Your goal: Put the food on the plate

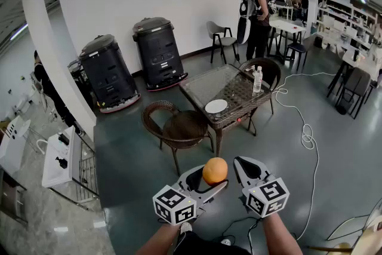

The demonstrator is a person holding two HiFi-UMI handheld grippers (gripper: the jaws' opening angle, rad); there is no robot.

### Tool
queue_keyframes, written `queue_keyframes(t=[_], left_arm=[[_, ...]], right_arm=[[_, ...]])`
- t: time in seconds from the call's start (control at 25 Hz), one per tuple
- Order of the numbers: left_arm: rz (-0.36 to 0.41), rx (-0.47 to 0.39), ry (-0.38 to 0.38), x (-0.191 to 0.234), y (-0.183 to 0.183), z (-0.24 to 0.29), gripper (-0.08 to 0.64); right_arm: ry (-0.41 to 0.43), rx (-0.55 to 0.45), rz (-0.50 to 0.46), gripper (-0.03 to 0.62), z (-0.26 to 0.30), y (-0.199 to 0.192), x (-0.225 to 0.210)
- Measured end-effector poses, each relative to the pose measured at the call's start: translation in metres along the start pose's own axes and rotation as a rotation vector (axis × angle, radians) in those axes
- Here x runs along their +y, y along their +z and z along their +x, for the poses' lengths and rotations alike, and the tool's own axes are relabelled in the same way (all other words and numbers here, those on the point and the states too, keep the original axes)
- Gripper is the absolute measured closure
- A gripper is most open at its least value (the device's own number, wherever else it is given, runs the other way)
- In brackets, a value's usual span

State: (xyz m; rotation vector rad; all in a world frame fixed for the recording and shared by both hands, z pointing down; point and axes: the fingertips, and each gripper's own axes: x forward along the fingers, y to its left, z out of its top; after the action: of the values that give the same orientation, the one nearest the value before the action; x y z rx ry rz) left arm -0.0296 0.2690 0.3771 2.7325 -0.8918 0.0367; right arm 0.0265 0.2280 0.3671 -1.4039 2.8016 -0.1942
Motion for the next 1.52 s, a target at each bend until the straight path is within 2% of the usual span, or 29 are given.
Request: queue_keyframes(t=[0.56,1.12,1.52], left_arm=[[-0.012,0.005,0.002,-0.004,-0.007,-0.002,0.213],[-0.014,0.028,0.017,-0.011,-0.017,0.018,0.213],[-0.043,0.048,0.043,0.017,-0.022,0.036,0.213]], right_arm=[[0.007,0.005,0.018,0.588,-0.005,-0.005,0.003],[0.011,-0.007,0.048,0.587,-0.015,-0.011,-0.023],[0.02,0.023,0.083,0.586,0.006,-0.026,-0.047]])
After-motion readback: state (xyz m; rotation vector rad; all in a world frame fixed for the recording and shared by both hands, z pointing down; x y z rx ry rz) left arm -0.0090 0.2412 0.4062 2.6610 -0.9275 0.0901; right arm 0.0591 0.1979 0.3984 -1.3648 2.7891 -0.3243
